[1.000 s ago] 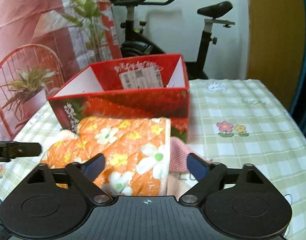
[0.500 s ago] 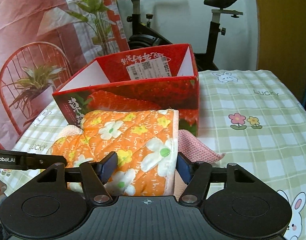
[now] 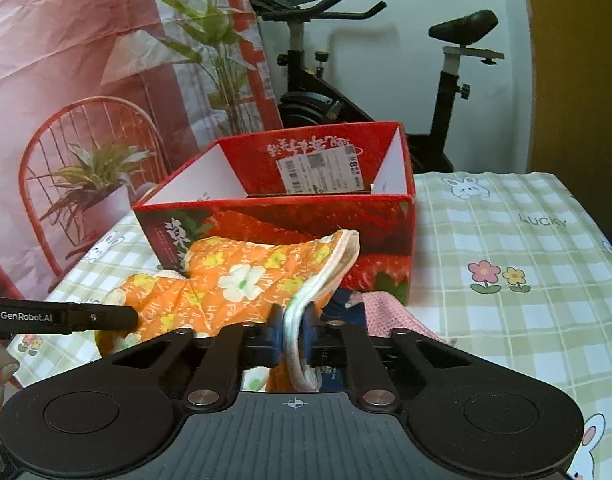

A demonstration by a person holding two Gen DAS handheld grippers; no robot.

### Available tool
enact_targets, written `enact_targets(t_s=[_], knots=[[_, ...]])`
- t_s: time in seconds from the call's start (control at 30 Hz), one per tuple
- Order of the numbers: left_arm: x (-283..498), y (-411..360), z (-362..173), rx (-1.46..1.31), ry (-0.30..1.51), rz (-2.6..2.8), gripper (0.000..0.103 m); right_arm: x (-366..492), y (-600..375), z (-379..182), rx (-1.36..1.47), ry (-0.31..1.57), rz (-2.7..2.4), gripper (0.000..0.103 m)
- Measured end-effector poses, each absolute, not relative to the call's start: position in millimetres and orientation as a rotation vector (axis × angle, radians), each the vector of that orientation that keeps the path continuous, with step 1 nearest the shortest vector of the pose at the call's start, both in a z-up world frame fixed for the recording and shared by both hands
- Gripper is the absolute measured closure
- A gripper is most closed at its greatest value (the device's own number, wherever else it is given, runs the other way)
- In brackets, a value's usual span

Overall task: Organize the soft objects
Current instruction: 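Lower both grippers onto the orange floral mitt and close them on it, then carry the orange mitt into the red box and open both grippers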

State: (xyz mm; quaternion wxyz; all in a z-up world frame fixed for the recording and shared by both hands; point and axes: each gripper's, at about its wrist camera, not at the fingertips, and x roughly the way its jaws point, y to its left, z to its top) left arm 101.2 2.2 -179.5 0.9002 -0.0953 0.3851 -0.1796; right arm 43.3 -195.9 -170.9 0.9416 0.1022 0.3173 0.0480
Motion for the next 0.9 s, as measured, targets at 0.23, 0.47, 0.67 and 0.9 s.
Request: enact_targets(t_s=[0.23,0.47,0.67,0.9], knots=[[95,8,-156,-0.181,0.693,-0.365,0.089,41,-195,-146,0.191,0.567,0.152,0.096],[119,8,-113,-0.14,0.567,-0.361,0.089,68,-194,-102,0.124,0.464,0.202,0.096],[174,-5,-93,-0.088,0.521,-0.348,0.089,130,-200,-79,0.062,0.428,0.211,0.096],[248,-26,-111,-0.047,0.616,-0.319,0.089,209,-204,-106,0.038,0.521,0.163,0.096]])
